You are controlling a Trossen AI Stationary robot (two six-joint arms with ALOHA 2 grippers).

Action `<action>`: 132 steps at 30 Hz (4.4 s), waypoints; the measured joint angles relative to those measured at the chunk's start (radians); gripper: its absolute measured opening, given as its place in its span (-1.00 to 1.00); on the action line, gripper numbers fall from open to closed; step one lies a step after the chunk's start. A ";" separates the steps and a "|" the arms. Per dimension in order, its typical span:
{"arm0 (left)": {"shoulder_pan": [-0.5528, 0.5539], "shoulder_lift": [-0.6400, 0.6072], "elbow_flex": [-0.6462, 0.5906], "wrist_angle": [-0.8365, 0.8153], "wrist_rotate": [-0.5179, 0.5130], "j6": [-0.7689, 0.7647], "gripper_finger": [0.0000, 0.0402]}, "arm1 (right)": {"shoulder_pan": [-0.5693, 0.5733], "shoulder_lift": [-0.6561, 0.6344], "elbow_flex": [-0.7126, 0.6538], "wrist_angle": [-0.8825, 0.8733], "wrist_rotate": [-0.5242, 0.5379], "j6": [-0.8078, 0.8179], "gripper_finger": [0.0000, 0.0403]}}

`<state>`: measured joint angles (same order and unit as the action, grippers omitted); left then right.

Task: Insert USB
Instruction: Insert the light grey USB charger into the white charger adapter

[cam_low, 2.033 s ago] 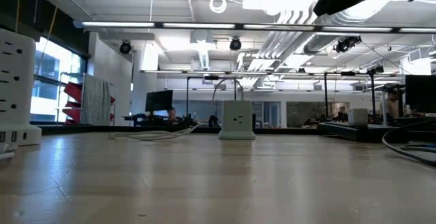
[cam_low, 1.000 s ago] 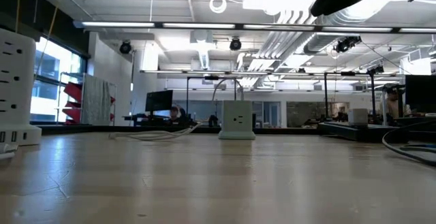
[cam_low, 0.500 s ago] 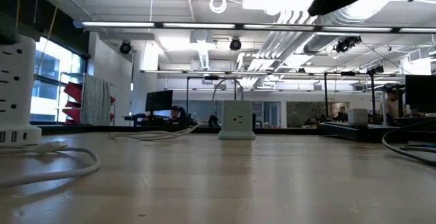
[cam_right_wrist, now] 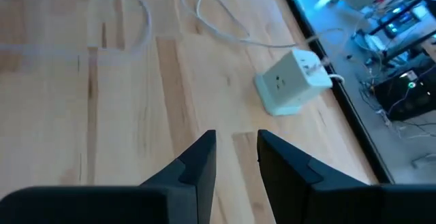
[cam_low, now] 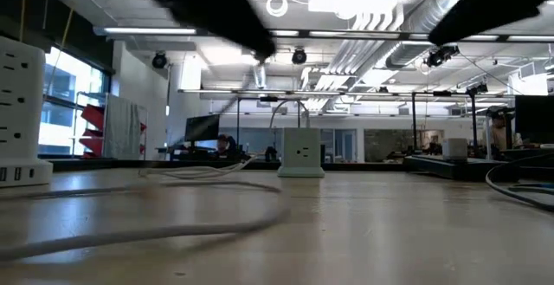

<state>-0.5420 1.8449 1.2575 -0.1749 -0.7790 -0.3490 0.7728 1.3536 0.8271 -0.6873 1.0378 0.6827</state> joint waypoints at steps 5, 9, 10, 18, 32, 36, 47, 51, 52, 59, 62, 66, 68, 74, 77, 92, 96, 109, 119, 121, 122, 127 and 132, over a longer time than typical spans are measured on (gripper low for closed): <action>0.076 -0.034 -0.044 0.307 0.068 0.204 -1.00 | 0.075 -0.052 -0.200 0.322 0.153 0.070 -0.54; 0.143 -0.113 -0.141 0.446 0.117 0.229 -1.00 | 0.103 -0.045 -0.311 0.672 0.228 -0.065 -0.54; 0.157 -0.134 -0.172 0.505 0.128 0.233 -1.00 | 0.104 -0.045 -0.330 0.745 0.229 -0.113 -0.54; 0.194 -0.166 -0.335 0.704 0.171 0.387 -1.00 | 0.037 -0.045 -0.390 1.081 -0.038 -0.482 -0.54; 0.174 -0.124 -0.342 0.700 -0.020 0.375 -1.00 | -0.209 0.098 -0.379 1.401 -0.411 -1.018 -0.53; 0.178 -0.124 -0.342 0.705 -0.032 0.325 -1.00 | -0.249 0.188 -0.307 1.403 -0.354 -1.046 -0.48; 0.182 -0.124 -0.342 0.704 -0.039 0.255 -1.00 | -0.408 0.332 -0.162 1.405 -0.392 -0.836 -0.10; 0.182 -0.124 -0.341 0.711 -0.046 0.253 -1.00 | -0.441 0.335 -0.131 1.409 -0.416 -0.814 -0.11; 0.182 -0.124 -0.341 0.714 -0.046 0.253 -1.00 | -0.447 0.336 -0.128 1.407 -0.423 -0.814 -0.13; 0.183 -0.124 -0.341 0.719 -0.075 0.237 -1.00 | -0.454 0.336 -0.126 1.418 -0.448 -0.793 -0.61; 0.183 -0.124 -0.341 0.719 -0.096 0.218 -0.98 | -0.456 0.336 -0.126 1.419 -0.445 -0.786 -0.92; 0.185 -0.124 -0.341 0.718 -0.067 0.238 -0.91 | -0.455 0.336 -0.127 1.419 -0.464 -0.751 -0.99; 0.185 -0.124 -0.341 0.719 -0.038 0.270 -0.86 | -0.455 0.336 -0.132 1.424 -0.512 -0.741 -0.99; 0.151 -0.126 -0.341 0.720 -0.048 0.462 -0.69 | -0.471 0.319 -0.197 1.446 -0.636 -0.727 -1.00; 0.116 -0.127 -0.338 0.720 -0.113 0.560 -0.62 | -0.479 0.291 -0.250 1.506 -0.732 -0.724 -1.00; 0.079 -0.124 -0.338 0.621 -0.403 1.030 -0.60 | -0.518 0.178 -0.362 1.746 -1.317 -0.630 -1.00; 0.090 -0.124 -0.338 0.629 -0.278 1.157 -0.61 | -0.518 0.178 -0.362 1.756 -1.388 -0.613 -1.00; 0.090 -0.124 -0.334 0.832 0.178 1.485 -0.39 | -0.547 0.178 -0.362 1.710 -1.457 -0.564 -1.00; 0.090 -0.040 -0.203 0.810 0.099 1.825 -0.21 | -0.557 0.178 -0.361 1.677 -1.457 -0.556 -1.00; 0.087 -0.011 -0.169 0.767 0.092 1.910 -0.21 | -0.557 0.178 -0.361 1.672 -1.457 -0.552 -1.00; 0.084 0.002 -0.153 0.739 0.086 1.949 -0.21 | -0.557 0.178 -0.361 1.668 -1.457 -0.552 -1.00; 0.067 0.042 -0.082 0.654 0.029 2.021 -0.21 | -0.557 0.179 -0.361 1.648 -1.457 -0.560 -1.00; 0.045 0.041 -0.043 0.657 -0.016 2.017 -0.21 | -0.557 0.179 -0.361 1.630 -1.456 -0.568 -1.00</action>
<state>-0.4969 1.8858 1.2145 0.4819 -0.7948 1.6684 0.2157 1.5322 0.4660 0.9430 -0.4187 0.1150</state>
